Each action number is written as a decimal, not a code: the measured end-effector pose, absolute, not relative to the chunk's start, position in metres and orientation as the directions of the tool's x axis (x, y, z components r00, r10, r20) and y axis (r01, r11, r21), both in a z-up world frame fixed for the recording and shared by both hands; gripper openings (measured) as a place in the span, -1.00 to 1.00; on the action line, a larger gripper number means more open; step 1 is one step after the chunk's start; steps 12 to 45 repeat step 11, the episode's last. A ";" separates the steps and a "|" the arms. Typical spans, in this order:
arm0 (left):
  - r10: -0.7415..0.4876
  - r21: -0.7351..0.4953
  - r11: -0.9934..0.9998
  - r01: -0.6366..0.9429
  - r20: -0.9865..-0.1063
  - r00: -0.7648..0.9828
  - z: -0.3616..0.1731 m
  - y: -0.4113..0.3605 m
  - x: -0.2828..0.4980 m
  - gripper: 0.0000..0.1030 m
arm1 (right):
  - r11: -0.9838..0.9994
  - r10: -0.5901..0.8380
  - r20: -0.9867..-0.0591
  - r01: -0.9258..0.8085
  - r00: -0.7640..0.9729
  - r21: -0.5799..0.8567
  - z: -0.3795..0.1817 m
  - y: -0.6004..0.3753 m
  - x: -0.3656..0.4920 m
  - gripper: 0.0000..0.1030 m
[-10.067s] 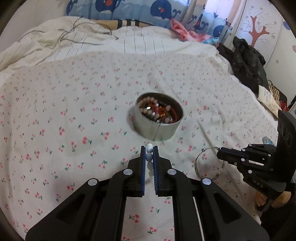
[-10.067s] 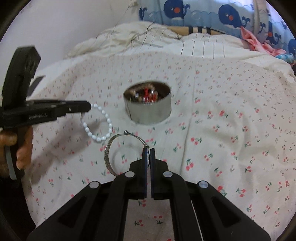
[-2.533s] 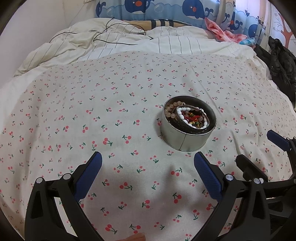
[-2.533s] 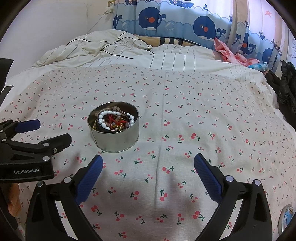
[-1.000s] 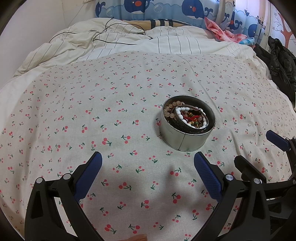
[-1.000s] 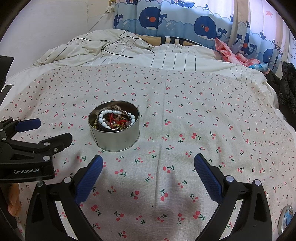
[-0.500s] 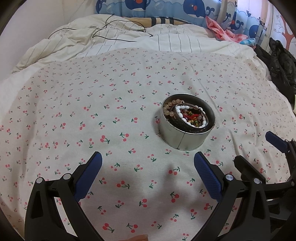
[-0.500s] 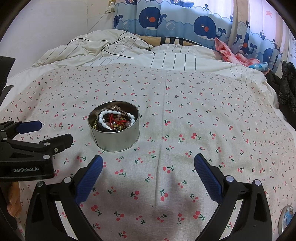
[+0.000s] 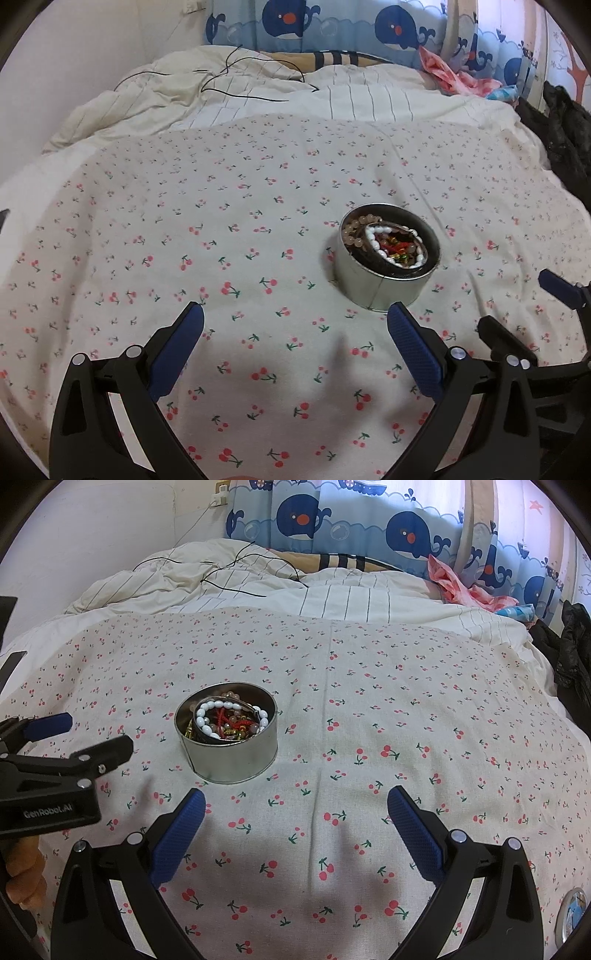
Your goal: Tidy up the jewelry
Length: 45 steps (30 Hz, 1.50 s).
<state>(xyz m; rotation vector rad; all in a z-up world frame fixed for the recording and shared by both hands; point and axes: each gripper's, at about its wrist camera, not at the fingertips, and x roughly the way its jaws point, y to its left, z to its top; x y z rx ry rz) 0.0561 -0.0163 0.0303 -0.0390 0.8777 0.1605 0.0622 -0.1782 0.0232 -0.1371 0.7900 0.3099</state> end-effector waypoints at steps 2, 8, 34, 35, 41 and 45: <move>0.103 0.014 0.989 -0.148 -0.784 0.613 0.028 -0.014 0.058 0.86 | 0.947 0.221 -0.716 -0.322 0.662 -0.005 0.023 -0.179 0.063 0.84; 0.094 0.012 0.990 -0.142 -0.802 0.590 0.024 -0.016 0.062 0.86 | 0.946 0.223 -0.716 -0.325 0.661 -0.006 0.023 -0.180 0.063 0.84; 0.095 0.016 0.990 -0.140 -0.807 0.584 0.023 -0.017 0.062 0.86 | 0.946 0.222 -0.716 -0.324 0.662 -0.005 0.023 -0.180 0.063 0.84; 0.095 0.016 0.990 -0.140 -0.807 0.584 0.023 -0.017 0.062 0.86 | 0.946 0.222 -0.716 -0.324 0.662 -0.005 0.023 -0.180 0.063 0.84; 0.095 0.016 0.990 -0.140 -0.807 0.584 0.023 -0.017 0.062 0.86 | 0.946 0.222 -0.716 -0.324 0.662 -0.005 0.023 -0.180 0.063 0.84; 0.095 0.016 0.990 -0.140 -0.807 0.584 0.023 -0.017 0.062 0.86 | 0.946 0.222 -0.716 -0.324 0.662 -0.005 0.023 -0.180 0.063 0.84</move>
